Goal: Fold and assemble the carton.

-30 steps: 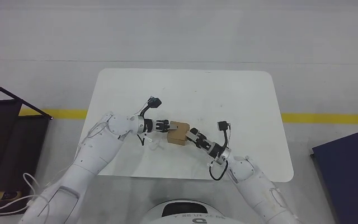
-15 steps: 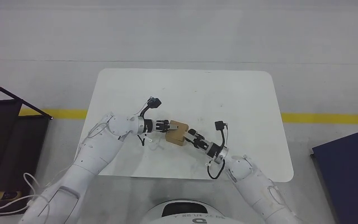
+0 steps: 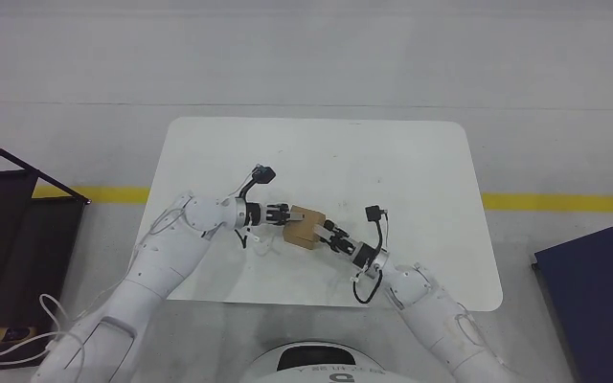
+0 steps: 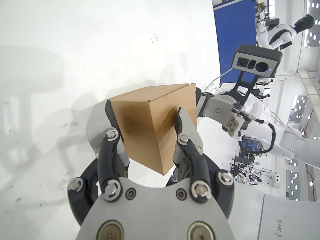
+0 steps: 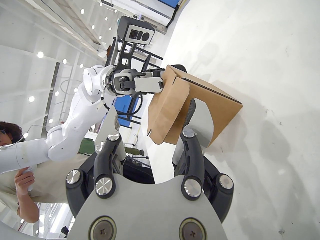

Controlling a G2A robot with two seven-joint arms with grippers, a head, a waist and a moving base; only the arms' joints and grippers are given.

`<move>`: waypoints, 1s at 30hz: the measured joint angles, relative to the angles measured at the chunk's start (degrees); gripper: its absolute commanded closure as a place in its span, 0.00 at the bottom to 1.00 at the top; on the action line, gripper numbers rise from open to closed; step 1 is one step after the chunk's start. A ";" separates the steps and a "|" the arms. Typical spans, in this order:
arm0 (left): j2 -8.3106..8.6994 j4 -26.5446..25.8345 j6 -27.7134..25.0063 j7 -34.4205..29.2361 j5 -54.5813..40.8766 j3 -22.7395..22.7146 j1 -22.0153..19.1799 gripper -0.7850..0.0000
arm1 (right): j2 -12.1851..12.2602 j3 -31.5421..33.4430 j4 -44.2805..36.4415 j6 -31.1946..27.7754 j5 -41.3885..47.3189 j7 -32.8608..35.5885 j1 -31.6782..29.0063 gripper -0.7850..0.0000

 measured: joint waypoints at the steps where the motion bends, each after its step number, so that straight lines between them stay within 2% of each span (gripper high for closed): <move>1: 0.03 0.06 -0.05 -0.02 -0.06 -0.07 -0.01 0.51 | 0.07 0.32 -0.19 0.01 -0.24 -0.45 -0.02 0.32; 6: 0.18 0.16 -0.22 -0.03 -0.03 -0.31 0.09 0.51 | 0.77 2.99 -3.08 -0.57 -1.56 -2.73 -1.37 0.32; 13: 0.25 0.37 -0.49 0.04 -0.24 -0.27 0.13 0.51 | 1.33 3.38 -7.18 1.01 -2.78 -0.95 -3.59 0.31; 30: 0.19 1.28 -0.53 0.18 -0.79 0.22 -0.48 0.51 | 0.89 0.19 -4.64 2.20 -1.57 0.37 -1.38 0.32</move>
